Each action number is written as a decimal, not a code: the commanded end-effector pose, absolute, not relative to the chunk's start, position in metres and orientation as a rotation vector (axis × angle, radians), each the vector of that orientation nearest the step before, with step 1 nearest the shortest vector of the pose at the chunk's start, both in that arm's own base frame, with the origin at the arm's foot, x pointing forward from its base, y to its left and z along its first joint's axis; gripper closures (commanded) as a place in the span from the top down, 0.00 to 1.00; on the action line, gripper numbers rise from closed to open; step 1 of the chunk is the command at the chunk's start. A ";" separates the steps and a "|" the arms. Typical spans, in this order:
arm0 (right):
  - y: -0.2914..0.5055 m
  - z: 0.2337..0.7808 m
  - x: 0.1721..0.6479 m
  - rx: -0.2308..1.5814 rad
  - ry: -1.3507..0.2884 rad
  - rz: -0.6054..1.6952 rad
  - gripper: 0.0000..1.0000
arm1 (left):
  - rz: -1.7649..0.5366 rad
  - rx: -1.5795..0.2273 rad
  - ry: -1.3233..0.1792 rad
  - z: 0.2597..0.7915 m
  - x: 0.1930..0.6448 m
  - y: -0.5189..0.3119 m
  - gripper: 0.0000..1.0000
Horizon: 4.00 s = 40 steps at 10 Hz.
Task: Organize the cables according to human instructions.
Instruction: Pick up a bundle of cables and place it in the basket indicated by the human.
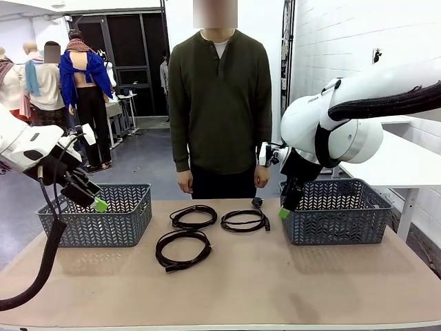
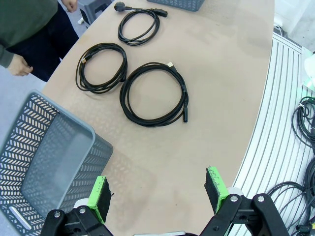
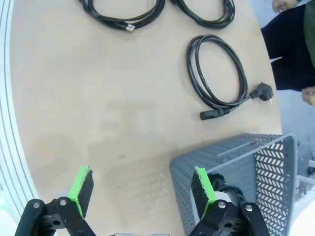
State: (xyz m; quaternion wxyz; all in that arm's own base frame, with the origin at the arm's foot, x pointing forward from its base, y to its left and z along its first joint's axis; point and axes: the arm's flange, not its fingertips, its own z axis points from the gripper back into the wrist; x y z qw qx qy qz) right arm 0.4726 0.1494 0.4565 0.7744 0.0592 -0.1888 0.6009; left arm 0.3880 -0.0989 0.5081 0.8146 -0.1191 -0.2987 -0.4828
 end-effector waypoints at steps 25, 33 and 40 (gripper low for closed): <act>0.149 0.457 0.474 0.118 -0.410 1.293 1.00 | -1.030 -0.254 -0.637 0.508 0.388 -0.099 1.00; 0.149 0.457 0.474 0.118 -0.410 1.293 1.00 | -1.259 -0.042 -0.398 0.454 0.453 -0.235 1.00; 0.149 0.457 0.474 0.118 -0.410 1.293 1.00 | -1.285 -0.085 -0.357 0.431 0.457 -0.254 1.00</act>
